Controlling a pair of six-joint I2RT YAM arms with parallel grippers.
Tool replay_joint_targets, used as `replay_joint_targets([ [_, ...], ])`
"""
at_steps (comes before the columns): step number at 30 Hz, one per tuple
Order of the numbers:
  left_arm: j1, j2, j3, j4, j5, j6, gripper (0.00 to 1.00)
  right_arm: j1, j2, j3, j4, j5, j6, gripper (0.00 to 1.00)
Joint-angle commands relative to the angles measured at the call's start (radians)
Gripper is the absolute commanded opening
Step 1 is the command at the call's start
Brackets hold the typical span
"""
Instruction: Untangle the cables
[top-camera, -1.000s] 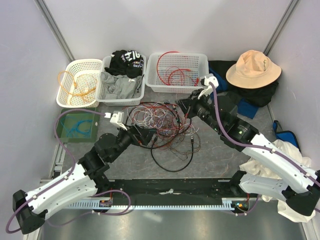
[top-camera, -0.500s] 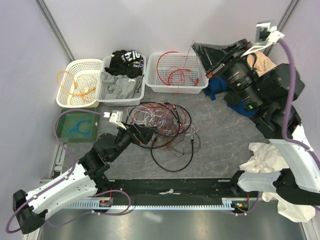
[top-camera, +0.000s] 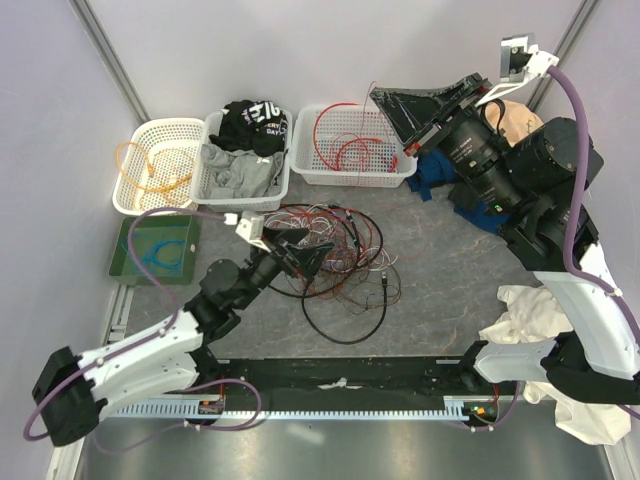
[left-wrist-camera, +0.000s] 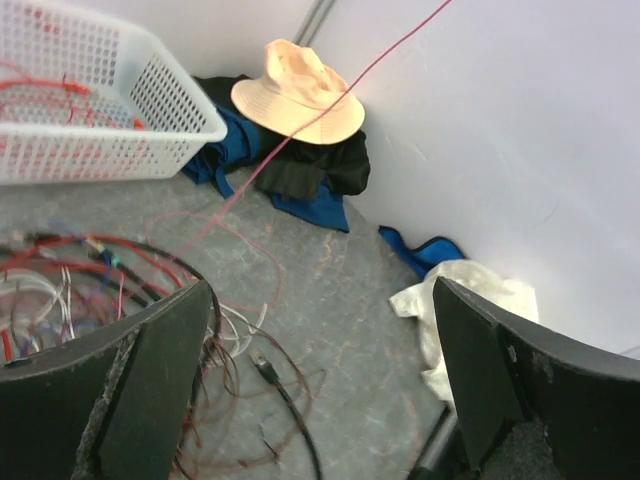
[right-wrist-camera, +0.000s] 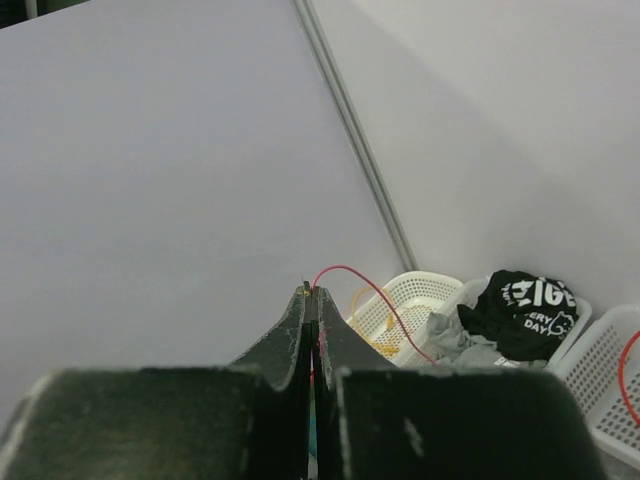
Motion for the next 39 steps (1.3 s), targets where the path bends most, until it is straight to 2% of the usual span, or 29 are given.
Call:
replay_joint_targets([
  [1,0.000,0.171,0.051,0.293,0.077,0.306,1.00,0.001,-0.006,-0.001,0.029,-0.064,0.065,0.00],
  [2,0.002,0.203,0.058,0.322,0.065,0.381,1.00,0.003,-0.006,-0.001,0.029,-0.067,0.073,0.00],
  [5,0.000,0.323,0.118,0.336,0.092,0.475,1.00,0.003,-0.015,-0.011,0.019,-0.076,0.083,0.00],
  [7,0.000,0.410,0.155,0.373,0.106,0.500,1.00,0.003,-0.026,-0.023,0.012,-0.079,0.086,0.00],
  [12,0.012,0.542,0.199,0.458,0.042,0.541,1.00,0.003,-0.052,-0.040,-0.019,-0.082,0.085,0.00],
  [16,0.037,0.662,0.297,0.453,0.069,0.538,0.99,0.003,-0.089,-0.060,-0.039,-0.084,0.083,0.00],
  [18,0.043,0.697,0.336,0.435,0.086,0.540,0.95,0.003,-0.101,-0.066,-0.050,-0.078,0.082,0.00],
  [19,0.054,0.725,0.368,0.412,0.097,0.541,0.73,0.003,-0.110,-0.069,-0.053,-0.078,0.079,0.00],
  [21,0.066,0.734,0.388,0.396,0.077,0.538,0.41,0.003,-0.133,-0.083,-0.059,-0.064,0.076,0.00],
  [22,0.072,0.730,0.387,0.383,0.072,0.531,0.03,0.003,-0.139,-0.089,-0.066,-0.057,0.067,0.00],
  [26,0.094,0.630,0.356,0.332,0.036,0.482,0.02,0.003,-0.188,-0.159,-0.074,-0.020,0.044,0.00],
  [28,0.095,0.560,0.370,0.225,0.016,0.463,0.02,0.003,-0.231,-0.205,-0.076,0.008,0.028,0.00],
  [29,0.097,0.477,0.393,0.029,-0.013,0.451,0.02,0.001,-0.250,-0.266,-0.077,0.023,0.013,0.00],
  [31,0.109,0.417,0.532,-0.198,-0.009,0.402,0.02,0.003,-0.311,-0.340,-0.080,0.068,-0.004,0.03],
  [32,0.118,0.403,0.593,-0.446,0.023,0.385,0.02,0.003,-0.331,-0.422,-0.085,0.086,-0.015,0.14],
  [33,0.127,0.395,0.733,-0.552,0.037,0.364,0.02,0.004,-0.372,-0.467,-0.091,0.097,-0.013,0.23],
  [34,0.129,0.398,0.808,-0.675,0.048,0.332,0.02,0.003,-0.392,-0.513,-0.093,0.108,-0.013,0.43],
  [36,0.129,0.421,1.001,-0.896,0.084,0.296,0.02,0.003,-0.434,-0.638,-0.099,0.121,-0.006,0.56],
  [37,0.129,0.429,1.056,-0.945,0.098,0.285,0.02,0.003,-0.443,-0.671,-0.099,0.129,-0.001,0.64],
  [39,0.129,0.450,1.197,-1.039,0.153,0.256,0.02,0.001,-0.454,-0.750,-0.071,0.103,0.007,0.69],
])
